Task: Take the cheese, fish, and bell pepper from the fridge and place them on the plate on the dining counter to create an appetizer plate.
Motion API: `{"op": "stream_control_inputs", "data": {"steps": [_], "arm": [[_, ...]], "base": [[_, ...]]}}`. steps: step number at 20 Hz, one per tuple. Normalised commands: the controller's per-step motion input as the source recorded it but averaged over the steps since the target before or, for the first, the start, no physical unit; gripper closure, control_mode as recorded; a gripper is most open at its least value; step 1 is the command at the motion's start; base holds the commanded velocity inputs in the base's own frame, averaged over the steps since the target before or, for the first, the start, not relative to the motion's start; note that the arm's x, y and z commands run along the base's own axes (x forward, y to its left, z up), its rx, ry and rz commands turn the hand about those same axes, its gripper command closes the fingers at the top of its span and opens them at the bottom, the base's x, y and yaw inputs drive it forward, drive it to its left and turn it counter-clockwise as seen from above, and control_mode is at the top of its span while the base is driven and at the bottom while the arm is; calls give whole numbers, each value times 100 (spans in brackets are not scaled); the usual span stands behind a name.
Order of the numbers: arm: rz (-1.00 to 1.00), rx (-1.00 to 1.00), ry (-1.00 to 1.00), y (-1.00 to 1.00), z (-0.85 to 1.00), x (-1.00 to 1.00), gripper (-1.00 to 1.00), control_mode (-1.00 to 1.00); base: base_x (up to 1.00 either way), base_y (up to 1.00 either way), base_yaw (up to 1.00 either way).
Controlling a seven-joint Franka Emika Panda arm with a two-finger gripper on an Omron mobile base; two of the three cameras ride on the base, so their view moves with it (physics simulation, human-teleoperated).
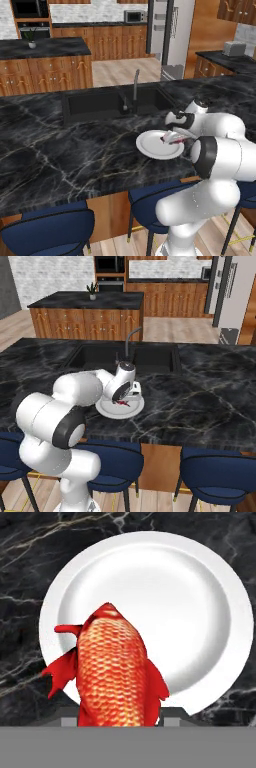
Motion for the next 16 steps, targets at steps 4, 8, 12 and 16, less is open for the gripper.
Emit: {"op": "stream_control_inputs", "data": {"steps": [4,8,12,16], "arm": [[3,6,0,-34,-36,79,100,-100],[3,5,0,-15,-28,83,100,-100],[1,0,4,2,-38,87,-100,-100],[2,0,7,0,-32,52,-100,-100]], "base": [[0,0,0],[0,0,0],[0,0,0],[0,0,0]]}}
